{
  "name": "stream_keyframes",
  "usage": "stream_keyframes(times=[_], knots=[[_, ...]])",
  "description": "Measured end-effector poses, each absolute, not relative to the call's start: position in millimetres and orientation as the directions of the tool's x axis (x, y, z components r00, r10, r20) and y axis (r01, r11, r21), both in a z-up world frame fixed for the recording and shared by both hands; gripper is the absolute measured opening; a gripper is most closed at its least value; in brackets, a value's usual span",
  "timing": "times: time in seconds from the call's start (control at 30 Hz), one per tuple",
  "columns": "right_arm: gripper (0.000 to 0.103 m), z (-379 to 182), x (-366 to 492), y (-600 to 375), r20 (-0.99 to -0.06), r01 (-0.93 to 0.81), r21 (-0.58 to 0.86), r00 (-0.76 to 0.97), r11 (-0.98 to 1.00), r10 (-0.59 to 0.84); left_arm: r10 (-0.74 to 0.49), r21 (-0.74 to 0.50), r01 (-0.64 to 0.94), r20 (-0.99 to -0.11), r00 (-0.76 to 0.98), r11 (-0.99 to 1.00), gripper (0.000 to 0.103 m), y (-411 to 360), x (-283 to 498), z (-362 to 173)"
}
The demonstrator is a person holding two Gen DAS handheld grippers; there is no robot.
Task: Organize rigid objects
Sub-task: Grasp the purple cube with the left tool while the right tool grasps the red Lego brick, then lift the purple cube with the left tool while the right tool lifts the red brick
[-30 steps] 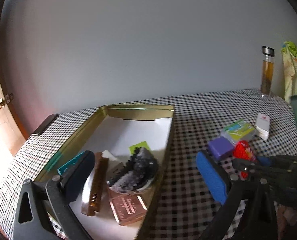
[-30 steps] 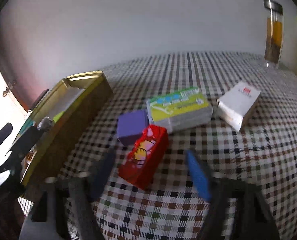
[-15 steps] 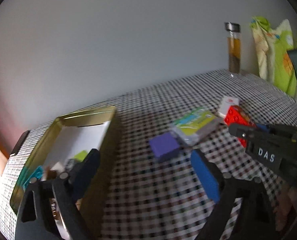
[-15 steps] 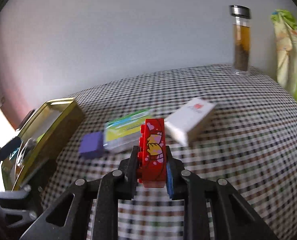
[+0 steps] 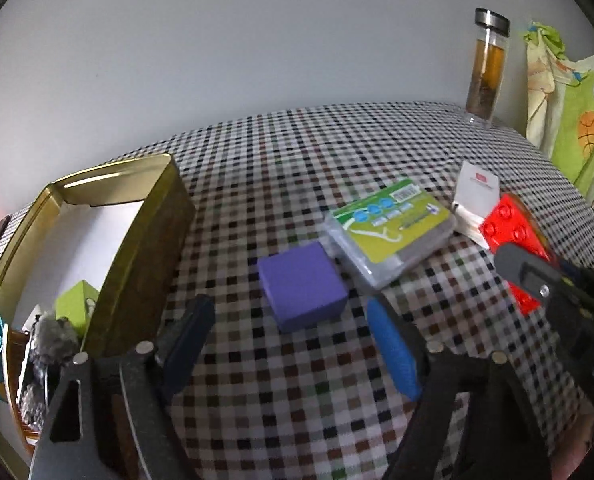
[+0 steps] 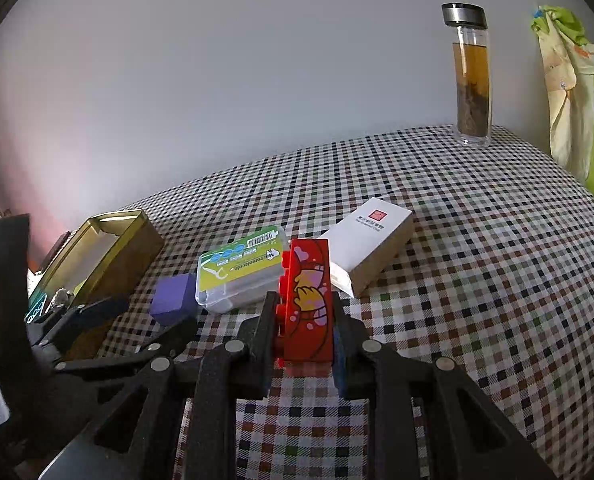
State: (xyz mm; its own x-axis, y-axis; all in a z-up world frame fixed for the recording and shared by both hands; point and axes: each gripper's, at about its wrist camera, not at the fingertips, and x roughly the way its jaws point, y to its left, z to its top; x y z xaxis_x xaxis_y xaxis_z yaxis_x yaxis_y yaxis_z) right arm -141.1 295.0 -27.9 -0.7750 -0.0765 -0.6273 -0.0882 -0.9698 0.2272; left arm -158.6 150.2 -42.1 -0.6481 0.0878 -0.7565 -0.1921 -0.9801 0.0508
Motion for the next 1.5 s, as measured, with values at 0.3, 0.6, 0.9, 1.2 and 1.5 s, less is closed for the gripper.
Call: stream_keyframes(times=[0.3,0.6,0.9,1.2,1.5], knots=[[0.025,-29.6,-142.4,295.5,-0.637,-0.093,0.238,-0.767,-0.967,-0.083,0.096,0.011,-0.166,-0.78,-0.619,-0.986,0.073,151.3,-170.8,-45.5],[0.025,-27.1,-141.8,294.1,-0.629,-0.091,0.228,-0.773,-0.969,-0.076,0.112,0.017,-0.2,-0.777,-0.619,-0.98,0.039,153.8,-170.4,-46.3],[0.025,-25.6,-138.3,296.3,-0.61,-0.099,0.233,-0.789,-0.967,-0.067,0.128,-0.004,-0.191,-0.757,-0.641,-0.982,0.039,140.6,-160.5,-43.6],[0.025,-20.2,-132.3,293.1,-0.576,-0.093,0.214,-0.816,-0.972,-0.049,0.104,0.046,-0.183,-0.679,-0.727,-0.982,0.039,138.5,-140.2,-29.9],[0.025,-13.3,-125.8,289.5,-0.543,-0.101,0.196,-0.839,-0.975,-0.023,0.102,0.024,-0.152,-0.64,-0.762,-0.988,0.039,131.0,-130.5,-23.9]])
